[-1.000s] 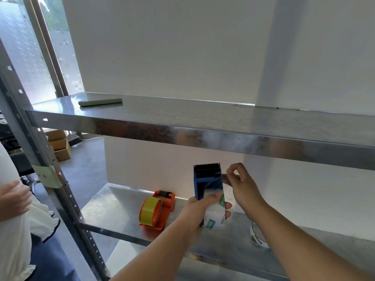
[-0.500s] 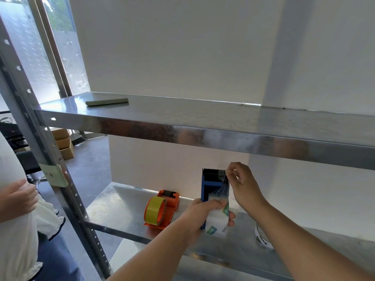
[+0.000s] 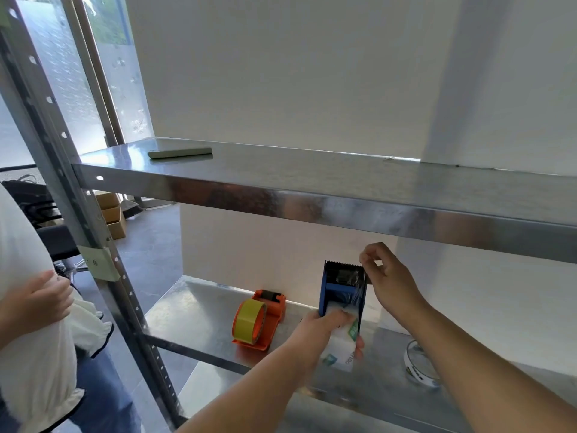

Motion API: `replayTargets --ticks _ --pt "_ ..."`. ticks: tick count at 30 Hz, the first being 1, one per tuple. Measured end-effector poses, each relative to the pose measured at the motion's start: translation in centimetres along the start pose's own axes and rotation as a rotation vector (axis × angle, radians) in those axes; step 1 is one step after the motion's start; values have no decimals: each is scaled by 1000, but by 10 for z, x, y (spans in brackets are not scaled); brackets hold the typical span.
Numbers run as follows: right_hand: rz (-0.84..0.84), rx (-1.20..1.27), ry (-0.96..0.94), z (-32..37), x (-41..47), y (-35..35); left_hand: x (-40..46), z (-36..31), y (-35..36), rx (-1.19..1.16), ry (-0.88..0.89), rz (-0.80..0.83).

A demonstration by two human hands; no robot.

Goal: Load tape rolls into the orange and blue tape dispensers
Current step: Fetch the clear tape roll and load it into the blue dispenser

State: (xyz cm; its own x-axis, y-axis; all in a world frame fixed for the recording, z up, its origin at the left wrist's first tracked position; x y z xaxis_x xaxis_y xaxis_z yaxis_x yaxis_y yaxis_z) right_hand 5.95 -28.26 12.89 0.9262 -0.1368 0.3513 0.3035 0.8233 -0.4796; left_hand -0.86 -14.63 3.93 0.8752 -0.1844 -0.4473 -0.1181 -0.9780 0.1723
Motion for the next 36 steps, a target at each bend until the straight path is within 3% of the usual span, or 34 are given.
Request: replayTargets --ticks 8,19,29,36 --pt "164 -91 -52 13 -2 15 -4 0 -2 227 0 -70" --pt "90 -48 91 0 6 11 -7 1 0 232 -18 29" --pt "56 428 562 -29 10 22 -13 -18 -8 258 106 -35" --pt "201 506 884 -45 -6 34 -6 -2 -11 169 84 -28"
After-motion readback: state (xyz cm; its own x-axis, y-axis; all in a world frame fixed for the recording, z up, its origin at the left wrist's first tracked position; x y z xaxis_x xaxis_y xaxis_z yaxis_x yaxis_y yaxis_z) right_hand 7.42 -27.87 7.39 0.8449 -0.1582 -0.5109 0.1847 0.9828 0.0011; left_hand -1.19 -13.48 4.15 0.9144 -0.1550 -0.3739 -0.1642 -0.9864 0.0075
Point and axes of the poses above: each hand's wrist, its own x-axis towards the middle knuckle, its own y-axis out of the palm, z = x × y, the point moved 9 cm from there along x, towards the middle knuckle, and after that the axes turned 6 degrees about -z, right-handed, at the moved point
